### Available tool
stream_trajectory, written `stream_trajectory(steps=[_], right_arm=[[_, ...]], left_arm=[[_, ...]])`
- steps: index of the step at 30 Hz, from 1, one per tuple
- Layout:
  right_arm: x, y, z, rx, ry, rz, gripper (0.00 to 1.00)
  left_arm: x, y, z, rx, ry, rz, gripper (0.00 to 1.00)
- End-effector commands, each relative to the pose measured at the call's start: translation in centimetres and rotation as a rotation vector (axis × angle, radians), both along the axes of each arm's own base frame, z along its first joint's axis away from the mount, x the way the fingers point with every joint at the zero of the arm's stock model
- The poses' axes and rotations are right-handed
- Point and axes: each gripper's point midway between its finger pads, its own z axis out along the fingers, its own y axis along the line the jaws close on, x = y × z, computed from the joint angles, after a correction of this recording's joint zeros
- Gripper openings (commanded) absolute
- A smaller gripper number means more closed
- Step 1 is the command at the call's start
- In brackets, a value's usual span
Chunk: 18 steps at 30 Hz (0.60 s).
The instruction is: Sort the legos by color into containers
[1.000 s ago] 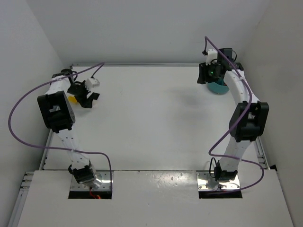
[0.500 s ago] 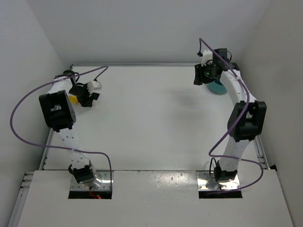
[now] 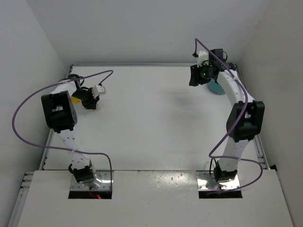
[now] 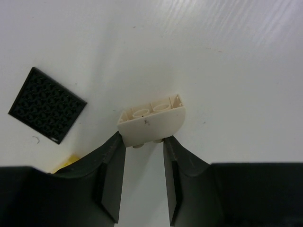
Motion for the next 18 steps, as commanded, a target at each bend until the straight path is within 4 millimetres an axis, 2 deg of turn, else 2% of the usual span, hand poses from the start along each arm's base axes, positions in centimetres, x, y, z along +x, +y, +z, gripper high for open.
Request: stream_trajectory(steps=[1, 2, 4, 8, 9, 10, 13, 15, 16, 17, 18], right_arm=[[-0.4, 1.9, 0.0, 0.077, 0.008, 0.051, 0.45], [-0.7, 2.8, 0.6, 0.099, 0.005, 0.067, 0.45], [-0.8, 3.4, 0.4, 0.106, 0.006, 0.082, 0.45], [-1.0, 3.8, 0.2, 0.111, 0.011, 0.085, 0.45], [-1.0, 3.9, 0.6, 0.117, 0.006, 0.078, 0.45], [-1.4, 4.1, 0.2, 0.128, 0.02, 0.087, 0.45], [-2.2, 5.4, 0.5, 0.215, 0.024, 0.114, 0.45], [-2.8, 6.4, 0.8, 0.292, 0.053, 0.104, 0.45], [-3.8, 7.8, 0.5, 0.356, 0.091, 0.135, 0.45], [-3.7, 8.4, 0.9, 0.404, 0.086, 0.145, 0.45], [-4.4, 9.0, 0.4, 0.453, 0.119, 0.15, 0.46]], left_arm=[[-1.8, -2.8, 0.7, -0.062, 0.003, -0.069, 0.2], [-2.1, -3.3, 0.9, -0.087, 0.007, -0.059, 0.17], [-2.4, -4.1, 1.1, -0.107, 0.003, -0.063, 0.15], [-3.6, -5.9, 1.9, -0.168, 0.016, -0.021, 0.11], [-3.0, -6.3, 2.5, -0.194, -0.008, -0.007, 0.08], [-3.4, -6.7, 2.3, -0.219, 0.009, 0.006, 0.08], [-3.2, -8.5, 4.7, -0.314, -0.013, 0.041, 0.05], [-3.4, -9.6, 5.5, -0.361, -0.022, 0.046, 0.05], [-3.3, -9.7, 5.9, -0.375, -0.031, 0.057, 0.04], [-3.3, -10.2, 6.4, -0.378, -0.041, 0.062, 0.04], [-3.4, -11.1, 7.4, -0.404, -0.06, 0.071, 0.04]])
